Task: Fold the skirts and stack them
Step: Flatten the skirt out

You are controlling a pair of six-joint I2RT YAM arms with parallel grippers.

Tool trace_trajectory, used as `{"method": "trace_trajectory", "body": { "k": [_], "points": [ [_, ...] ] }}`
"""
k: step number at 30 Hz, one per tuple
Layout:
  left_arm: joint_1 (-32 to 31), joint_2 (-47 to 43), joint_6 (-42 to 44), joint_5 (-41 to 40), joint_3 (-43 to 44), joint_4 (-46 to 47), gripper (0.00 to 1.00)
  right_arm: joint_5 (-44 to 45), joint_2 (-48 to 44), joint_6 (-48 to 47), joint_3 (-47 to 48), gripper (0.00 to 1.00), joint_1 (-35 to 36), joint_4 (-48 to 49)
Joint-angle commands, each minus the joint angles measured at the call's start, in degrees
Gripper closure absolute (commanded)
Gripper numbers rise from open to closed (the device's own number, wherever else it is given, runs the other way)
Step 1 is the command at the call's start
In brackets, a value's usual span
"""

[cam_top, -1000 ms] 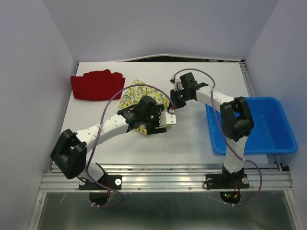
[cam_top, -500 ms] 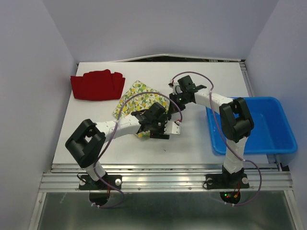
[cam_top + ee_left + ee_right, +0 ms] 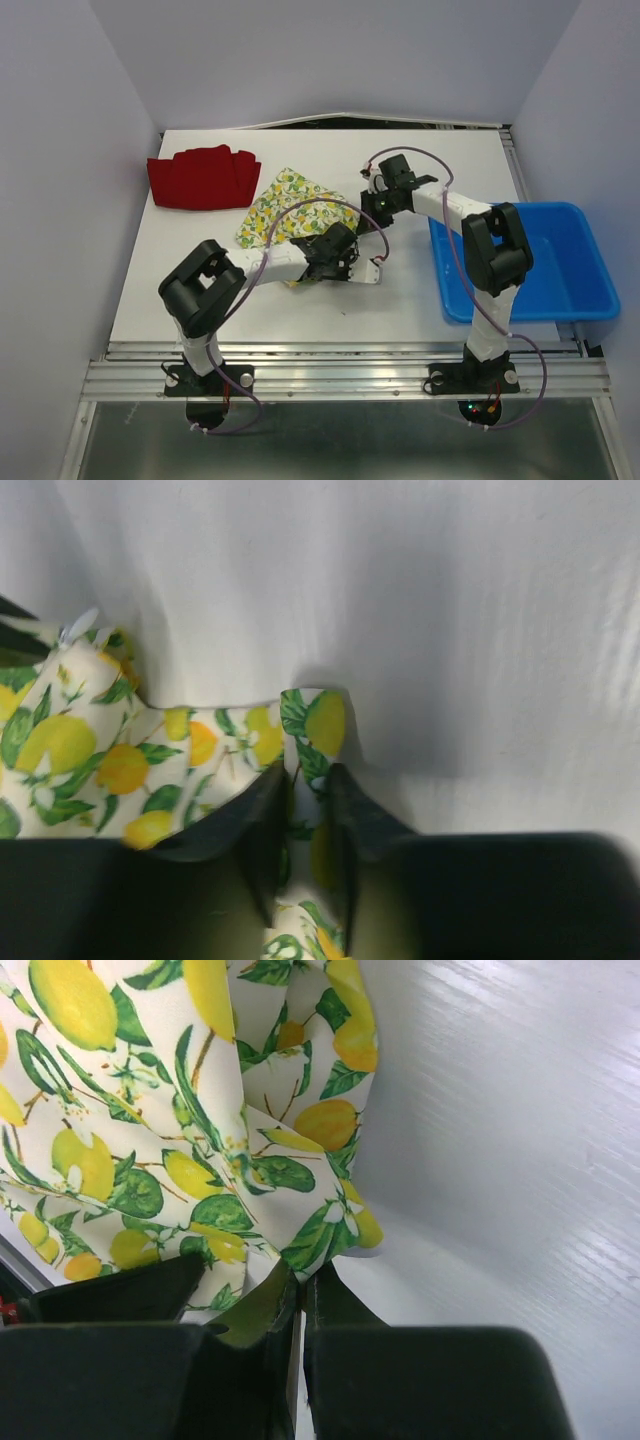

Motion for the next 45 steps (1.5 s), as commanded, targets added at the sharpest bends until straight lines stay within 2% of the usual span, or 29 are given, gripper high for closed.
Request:
{"method": "trace_trajectory", "body": {
  "k": [1, 3, 4, 5, 8, 11, 14, 16, 17, 19, 20, 23, 26, 28, 30, 33, 37, 38, 41, 42, 45],
  "points": [
    [1.66, -5.98, -2.76, -2.78, 0.17, 1.47, 0.86, 0.85, -4.57, 1.12, 0.93, 0.99, -2.54, -0.02],
    [4.03, -13.71, -4.96, 6.17, 1.04, -1.77, 0.97, 0.07, -6.06, 1.65, 1.54, 0.99, -4.65, -0.99],
    [5.61, -16.0, -5.93, 10.38, 2.96, -3.87, 0.98, -1.33, -7.55, 1.65, 1.98, 0.99, -5.36, -1.69],
    [8.93, -18.37, -7.94, 18.43, 4.29, -8.68, 1.0, -2.39, -8.26, 1.56, 2.76, 0.99, -6.06, -3.78],
    [13.09, -26.02, -8.75, 29.54, 7.98, -17.3, 1.0, -8.18, -10.64, -2.82, 4.79, 0.99, -6.59, -9.58],
    [17.48, -32.0, -4.72, 33.79, 8.87, -25.65, 1.0, -16.09, -11.43, -8.88, 6.9, 0.99, -6.59, -22.92],
    [24.32, -32.9, -4.18, 37.39, 9.04, -30.07, 1.0, -15.33, -10.73, -10.39, 6.99, 0.99, -6.59, -26.56],
    [29.59, -31.58, -7.41, 39.94, 9.48, -30.17, 1.0, -12.35, -10.12, -10.3, 6.9, 0.99, -6.59, -25.87],
    [35.36, -30.62, -8.57, 43.0, 9.66, -29.56, 1.0, -11.89, -8.89, -9.61, 7.25, 0.92, -6.59, -24.82],
    [40.15, -27.02, -11.55, 45.31, 10.1, -28.16, 1.0, -11.54, -7.39, -8.9, 8.56, 0.85, -6.59, -23.68],
    [43.82, -25.62, -14.0, 46.28, 10.36, -27.02, 1.0, -10.93, -6.69, -7.68, 10.57, 0.76, -6.59, -23.15],
    [48.59, -19.3, -19.97, 49.97, 10.19, -22.11, 1.0, -6.54, -3.53, -7.22, 17.32, 0.3, -6.59, -20.77],
    [50.62, -14.82, -27.78, 49.9, 8.96, -15.7, 1.0, -3.54, 0.6, -7.31, 24.2, 0.21, -6.59, -19.9],
    [50.89, -12.62, -31.06, 49.71, 8.69, -13.31, 1.0, -4.49, 1.57, -9.06, 28.24, 0.21, -6.59, -19.45],
    [50.89, -9.19, -34.39, 49.45, 9.13, -11.46, 1.0, -6.96, 1.05, -13.63, 28.26, 0.25, -6.59, -19.19],
    [53.34, -4.18, -39.14, 49.71, 11.23, -10.57, 1.0, -10.39, -2.89, -19.77, 19.43, 0.31, -6.07, -16.38],
    [55.89, 1.63, -45.21, 51.21, 13.78, -10.05, 1.0, -5.58, -10.53, -30.76, 9.83, 0.37, -0.98, -13.31],
    [56.34, 2.43, -46.18, 51.29, 14.05, -9.17, 1.0, -4.08, -14.9, -34.35, 3.54, 0.37, 1.47, -9.56],
    [57.04, 4.01, -47.42, 51.3, 14.58, -8.38, 1.0, 1.79, -22.04, -42.69, -7.12, 0.36, 5.35, -2.16],
    [56.96, 4.63, -47.08, 51.3, 15.02, -9.16, 1.0, 3.21, -26.42, -44.73, -14.38, 0.34, 7.71, 4.48],
    [56.96, 5.51, -45.49, 51.91, 15.9, -11.45, 1.0, 6.56, -31.63, -50.71, -26.03, 0.3, 9.58, 19.62]
  ]
}}
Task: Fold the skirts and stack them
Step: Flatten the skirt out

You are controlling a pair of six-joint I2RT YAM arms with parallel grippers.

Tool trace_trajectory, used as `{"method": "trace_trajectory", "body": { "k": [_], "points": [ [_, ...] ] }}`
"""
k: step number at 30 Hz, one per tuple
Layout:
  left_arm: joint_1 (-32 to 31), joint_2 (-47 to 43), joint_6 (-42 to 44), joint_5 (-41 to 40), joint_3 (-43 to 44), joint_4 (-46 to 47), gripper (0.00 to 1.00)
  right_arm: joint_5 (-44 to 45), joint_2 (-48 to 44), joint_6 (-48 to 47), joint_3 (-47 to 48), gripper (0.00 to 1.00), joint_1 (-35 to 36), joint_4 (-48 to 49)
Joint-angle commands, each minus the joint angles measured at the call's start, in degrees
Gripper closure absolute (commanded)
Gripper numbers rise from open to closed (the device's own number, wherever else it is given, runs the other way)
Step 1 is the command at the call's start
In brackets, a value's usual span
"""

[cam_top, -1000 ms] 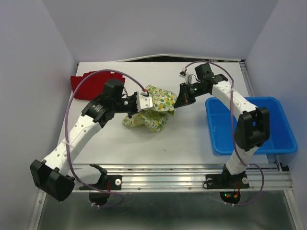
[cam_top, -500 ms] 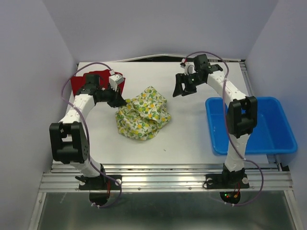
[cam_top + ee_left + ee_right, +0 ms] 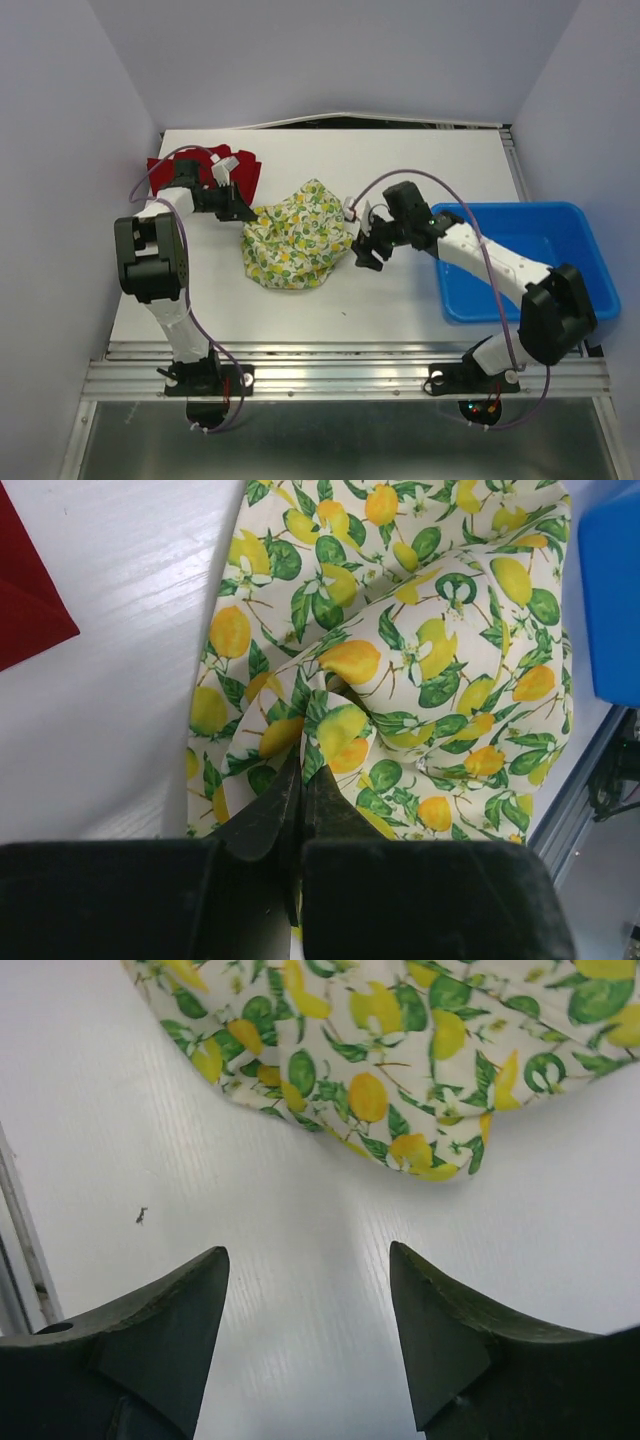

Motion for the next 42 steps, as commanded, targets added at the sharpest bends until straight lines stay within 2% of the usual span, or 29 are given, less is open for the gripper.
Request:
{"method": "trace_trajectory", "body": {
  "k": [1, 5, 8, 11, 12, 13, 14, 16, 23, 27, 34, 37, 40, 41, 42],
  "points": [
    [-0.38, -0.78, -0.36, 2.75, 3.4, -0.98, 1.0, 7.29, -7.46, -13.76, -12.21, 0.29, 1.88, 24.74],
    [-0.37, -0.61, 0.79, 2.58, 3.22, -2.03, 1.0, 7.12, -7.05, -22.54, -19.25, 0.29, 3.2, 42.3],
    [-0.46, -0.34, 0.7, 2.49, 3.22, -2.3, 1.0, 5.63, -5.29, -29.58, -24.96, 0.31, 3.73, 51.99],
    [-0.46, -0.34, 0.44, 2.32, 3.05, -2.04, 1.0, 3.7, -1.96, -35.38, -30.4, 0.32, 3.74, 67.08],
    [-0.38, -0.43, 0.44, 2.32, 3.05, -2.04, 1.0, 3.43, -0.99, -36.01, -31.47, 0.33, 3.74, 69.83],
    [-0.37, -0.61, 0.44, 2.23, 2.96, -2.12, 1.0, 2.9, 0.15, -36.97, -33.57, 0.45, 3.74, 73.17],
    [-0.37, -0.7, 0.35, 2.05, 2.96, -2.13, 1.0, 2.55, 2.17, -37.42, -34.63, 0.47, 3.74, 80.25],
    [-0.38, -0.87, 0.35, 2.05, 2.61, -2.04, 1.0, 1.85, 4.46, -39.61, -36.31, 0.47, 4.26, 85.39],
    [-0.37, -1.05, 0.26, 1.88, 2.78, -2.48, 1.0, 0.52, 12.55, -45.51, -39.21, 0.46, 4.26, 93.49],
    [-0.46, -0.52, 0.26, 1.87, 3.22, -2.65, 1.0, 0.88, 16.07, -45.77, -39.92, 0.45, 5.31, 102.36],
    [-0.46, 0.88, 0.26, 2.05, 4.63, -2.92, 1.0, 0.79, 20.82, -47.09, -38.69, 0.45, 5.84, 106.15],
    [-0.46, 1.15, -0.09, 2.23, 4.8, -2.83, 1.0, 0.44, 21.61, -47.01, -38.86, 0.48, 6.37, 108.53],
    [-0.46, 0.97, 0.0, 2.32, 4.72, -2.92, 1.0, -0.7, 20.13, -45.52, -39.13, 0.62, 6.37, 108.71],
    [-0.46, 0.89, 0.08, 2.32, 4.63, -2.92, 1.0, -1.05, 19.42, -43.77, -39.21, 0.75, 6.89, 108.88],
    [-0.46, 0.62, 0.08, 2.32, 4.63, -2.83, 1.0, -1.06, 18.63, -42.88, -39.13, 0.82, 6.9, 108.8]
  ]
}}
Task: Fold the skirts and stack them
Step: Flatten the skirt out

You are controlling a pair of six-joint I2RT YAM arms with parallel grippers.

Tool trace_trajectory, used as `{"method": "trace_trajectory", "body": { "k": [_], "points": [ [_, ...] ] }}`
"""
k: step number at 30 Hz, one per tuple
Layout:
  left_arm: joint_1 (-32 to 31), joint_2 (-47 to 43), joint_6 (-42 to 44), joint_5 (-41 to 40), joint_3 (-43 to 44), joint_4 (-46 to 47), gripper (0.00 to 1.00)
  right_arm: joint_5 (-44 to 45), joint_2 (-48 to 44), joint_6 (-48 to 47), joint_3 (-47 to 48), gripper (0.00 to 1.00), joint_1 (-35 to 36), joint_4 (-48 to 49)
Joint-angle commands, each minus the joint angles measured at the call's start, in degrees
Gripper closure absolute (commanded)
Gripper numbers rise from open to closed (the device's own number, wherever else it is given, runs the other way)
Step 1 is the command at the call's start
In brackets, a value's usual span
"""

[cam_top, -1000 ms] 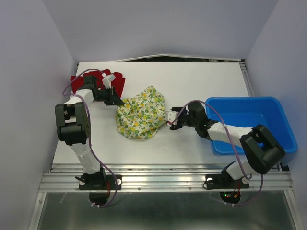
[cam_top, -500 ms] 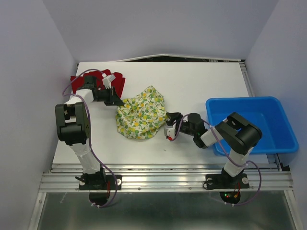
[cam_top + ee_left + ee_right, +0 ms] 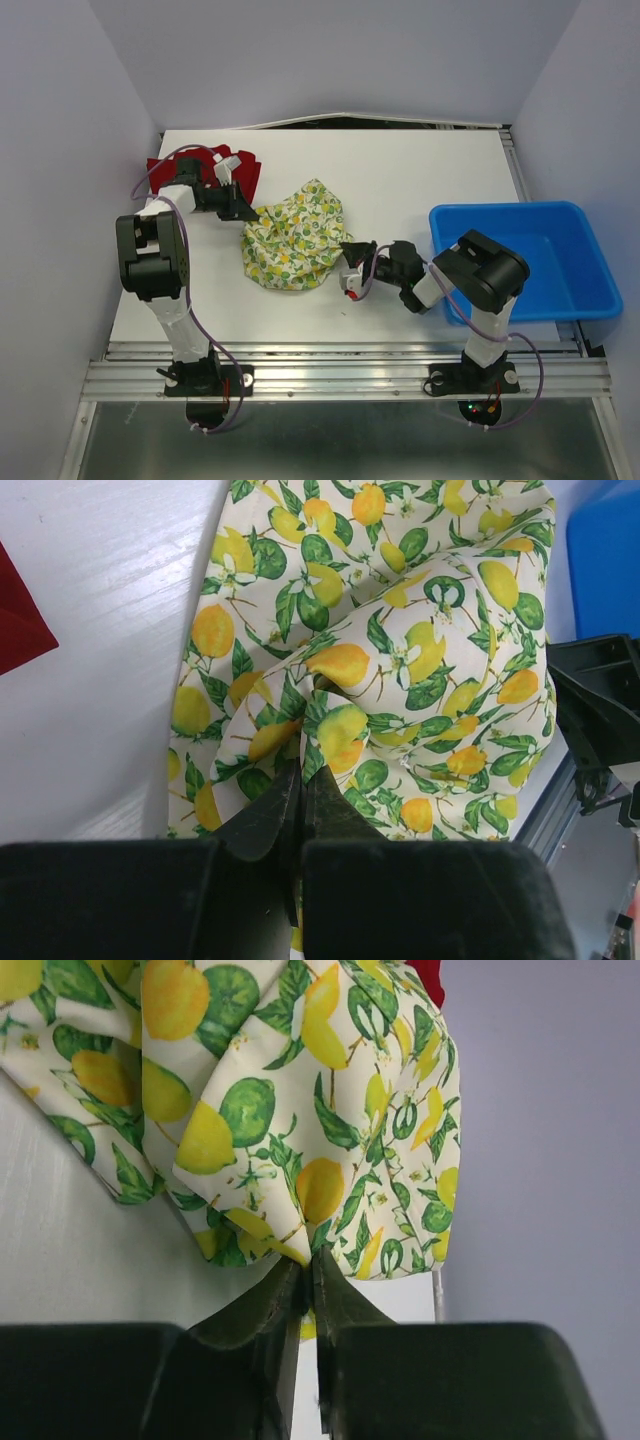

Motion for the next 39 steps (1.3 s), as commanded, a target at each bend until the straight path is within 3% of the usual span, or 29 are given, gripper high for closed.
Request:
{"method": "trace_trajectory", "body": {
  "k": [1, 2, 5, 12, 17, 23, 28, 32, 35, 39],
  "points": [
    [0.0, -0.88, 0.11, 1.66, 2.33, -0.42, 1.0, -2.08, -3.6, 3.59, -0.27, 0.9, 1.02, 7.45],
    [0.0, -1.32, 0.11, 1.66, 2.33, -0.25, 1.0, -2.08, -6.05, 5.6, 0.17, 0.99, 1.54, 5.88],
    [0.0, -2.2, 0.37, 1.66, 2.94, -0.68, 1.0, -1.12, -13.24, 11.13, 2.01, 0.99, 1.55, 1.13],
    [1.05, -3.69, 6.07, 1.4, 10.41, -7.79, 1.0, 9.07, -26.18, 30.8, 20.28, 0.99, 0.94, -32.91],
    [2.19, -8.08, 10.29, -0.36, 19.53, -9.04, 1.0, 15.21, -26.64, 45.48, 37.48, 0.99, -3.71, -54.02],
    [2.63, -13.8, 11.45, -2.03, 25.88, -6.15, 1.0, 16.29, -21.55, 60.18, 55.61, 0.99, -13.21, -69.09],
    [4.21, -22.13, 12.83, 6.48, 20.89, 2.38, 1.0, 9.88, -17.86, 72.4, 68.62, 0.99, -18.49, -83.5],
    [4.13, -28.47, 14.26, 9.74, 11.76, 7.92, 1.0, 2.59, -17.41, 77.24, 70.05, 0.99, -19.11, -90.19],
    [4.13, -31.73, 13.64, 10.27, 9.63, 7.23, 1.0, -1.81, -19.95, 78.13, 68.3, 0.99, -19.11, -92.4],
    [4.13, -38.65, 15.22, 11.41, 7.88, -0.68, 1.0, -3.66, -25.4, 78.83, 65.58, 0.99, -19.11, -96.61]
  ]
}}
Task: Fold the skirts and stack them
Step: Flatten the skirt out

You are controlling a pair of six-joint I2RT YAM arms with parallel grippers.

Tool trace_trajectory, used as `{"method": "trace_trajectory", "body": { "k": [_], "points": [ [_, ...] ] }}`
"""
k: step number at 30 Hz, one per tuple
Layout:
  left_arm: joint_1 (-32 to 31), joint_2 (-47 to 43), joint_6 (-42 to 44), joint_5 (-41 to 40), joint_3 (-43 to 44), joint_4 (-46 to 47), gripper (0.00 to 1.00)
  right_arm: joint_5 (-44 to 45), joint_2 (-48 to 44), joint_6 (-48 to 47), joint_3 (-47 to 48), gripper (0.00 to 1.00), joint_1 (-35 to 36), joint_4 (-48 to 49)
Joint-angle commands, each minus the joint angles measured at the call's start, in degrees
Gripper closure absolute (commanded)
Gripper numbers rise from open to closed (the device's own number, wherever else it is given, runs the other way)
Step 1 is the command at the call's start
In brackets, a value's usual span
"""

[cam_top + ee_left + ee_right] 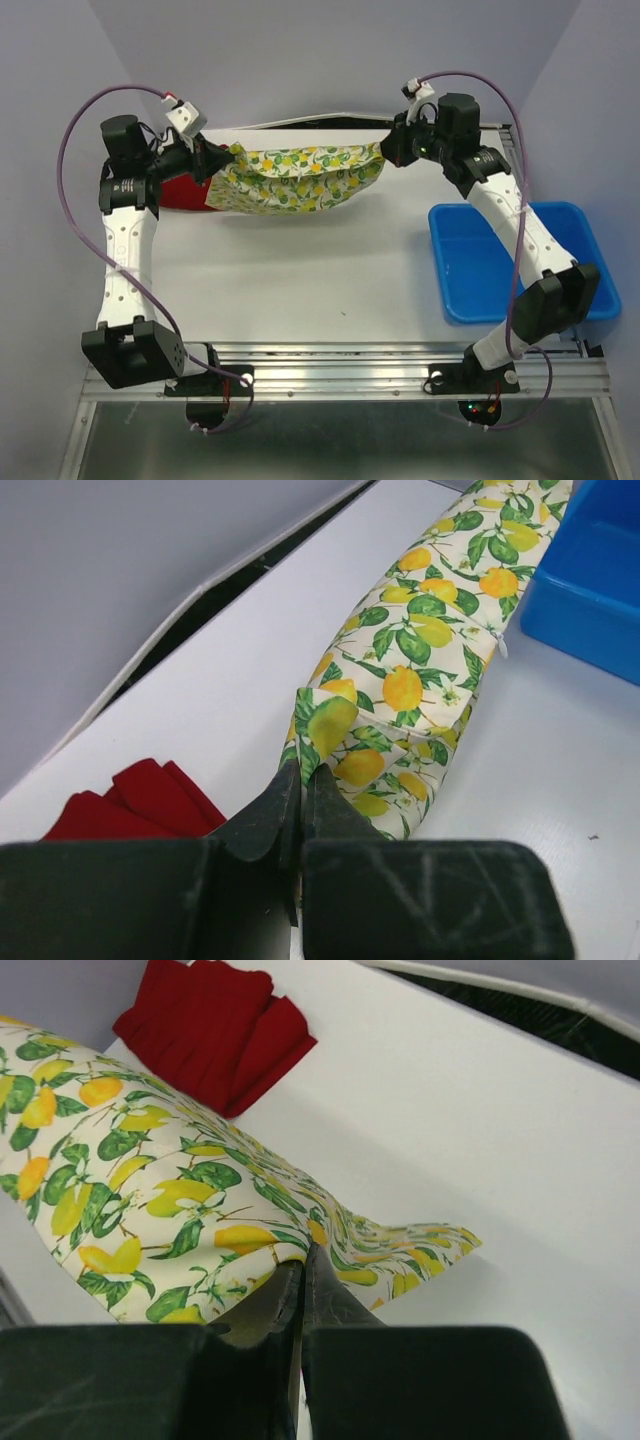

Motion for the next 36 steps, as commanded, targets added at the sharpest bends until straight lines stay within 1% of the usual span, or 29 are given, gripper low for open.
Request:
{"method": "trace_trajectory", "body": {
  "k": [1, 3, 6, 8, 10, 11, 12, 13, 14, 15, 16, 17, 18, 19, 20, 21, 22, 23, 24, 25, 26, 27, 29, 30, 31, 32, 33, 34, 36],
  "points": [
    [0.41, -8.23, 1.39, 2.56, -2.09, -4.07, 1.0, -4.95, -10.53, 3.53, -1.38, 0.99, -0.46, -5.14],
    [0.5, -13.39, -0.62, 2.21, -4.12, -5.48, 1.0, -5.75, -13.53, 6.42, -3.04, 0.99, -0.46, -5.94],
    [0.5, -17.9, -3.61, 0.81, -5.61, -6.79, 1.0, -5.93, -18.37, 10.72, -4.02, 0.99, -0.46, -6.91],
    [0.41, -20.54, -4.59, -1.3, -6.23, -8.2, 1.0, -5.23, -19.35, 13.72, -4.63, 0.99, -0.46, -7.43],
    [0.33, -20.03, -7.39, -4.02, -6.84, -8.21, 1.0, -3.82, -17.34, 14.87, -4.46, 0.99, -0.46, -9.36],
    [0.32, -18.8, -8.8, -5.07, -7.19, -7.86, 0.99, -2.95, -15.59, 15.31, -3.85, 0.99, -0.46, -10.07],
    [0.24, -17.22, -10.11, -7.35, -7.2, -7.25, 0.99, -2.07, -10.96, 15.58, -3.32, 0.99, -0.46, -10.42],
    [-0.11, -12.77, -11.35, -9.02, -6.85, -6.98, 0.99, -1.45, -8.13, 15.58, -2.45, 0.99, -0.46, -10.6],
    [-1.33, -9.94, -13.88, -10.43, -5.37, -6.72, 0.99, -0.31, -5.05, 15.23, 0.34, 0.99, -0.46, -10.69],
    [-2.04, -7.04, -13.91, -10.88, -4.22, -6.98, 0.99, 0.05, -1.98, 14.88, 2.11, 0.99, -0.46, -10.51],
    [-3.01, -0.75, -13.04, -12.45, -2.56, -7.68, 0.99, 0.31, 4.93, 14.79, 4.57, 0.99, -0.46, -10.77],
    [-5.19, 2.54, -12.59, -14.38, 0.85, -7.94, 0.98, 1.36, 8.13, 14.79, 6.94, 0.99, -0.46, -10.78],
    [-5.91, 5.53, -12.94, -17.27, 2.19, -7.43, 0.9, 2.94, 11.12, 14.96, 11.31, 0.89, -0.46, -10.25],
    [-6.35, 12.08, -12.42, -18.87, 6.47, -8.12, 0.85, 3.13, 17.24, 15.23, 13.88, 0.71, -1.16, -10.34],
    [-6.53, 15.45, -12.5, -20.27, 8.69, -8.91, 0.82, 3.56, 19.82, 15.58, 16.0, 0.57, -1.17, -10.42],
    [-5.84, 20.54, -14.68, -22.2, 10.28, -9.0, 0.69, 4.0, 22.11, 15.23, 19.76, 0.37, -2.04, -10.42],
    [-5.13, 22.24, -15.48, -23.09, 11.95, -9.09, 0.62, 4.27, 24.31, 14.88, 21.62, 0.27, -2.92, -10.95],
    [-4.17, 23.39, -16.79, -23.97, 12.92, -8.31, 0.59, 5.4, 27.55, 14.7, 23.12, 0.23, -3.53, -11.56],
    [-1.98, 23.92, -17.76, -24.07, 13.97, -7.17, 0.49, 5.5, 28.54, 14.27, 24.01, 0.22, -4.15, -12.26],
    [-1.0, 24.19, -17.77, -24.07, 14.33, -6.98, 0.43, 4.89, 28.9, 13.91, 23.75, 0.21, -5.29, -12.27],
    [-0.21, 23.93, -17.69, -24.07, 14.42, -6.89, 0.41, 4.97, 28.82, 13.48, 22.71, 0.2, -5.3, -12.27],
    [0.58, 23.49, -17.25, -23.89, 13.38, -6.81, 0.32, 5.23, 27.77, 12.17, 21.39, 0.2, -5.3, -12.1],
    [1.82, 21.39, -14.09, -23.89, 10.23, -7.5, 0.32, 2.79, 26.45, 10.58, 17.19, 0.23, -5.91, -12.09],
    [1.91, 19.99, -11.65, -24.59, 8.99, -8.81, 0.31, -0.01, 25.22, 9.79, 15.59, 0.25, -5.91, -11.92],
    [1.91, 19.36, -11.62, -24.77, 7.41, -9.35, 0.31, -1.95, 24.78, 9.08, 14.01, 0.26, -5.91, -11.83],
    [1.91, 18.57, -9.71, -24.77, 6.0, -9.7, 0.31, -3.71, 24.42, 8.03, 12.6, 0.27, -5.91, -11.83],
    [1.82, 17.35, -8.04, -24.86, 0.85, -9.79, 0.32, -5.47, 24.16, 6.72, 9.11, 0.3, -5.91, -11.92],
    [1.91, 16.81, -8.02, -24.95, 0.8, -9.79, 0.31, -5.75, 24.24, 5.92, 9.07, 0.31, -5.91, -12.01],
    [1.91, 16.37, -6.62, -25.21, -3.39, -9.79, 0.33, -5.75, 25.38, 3.47, 7.24, 0.36, -5.39, -12.96]
  ]
}}
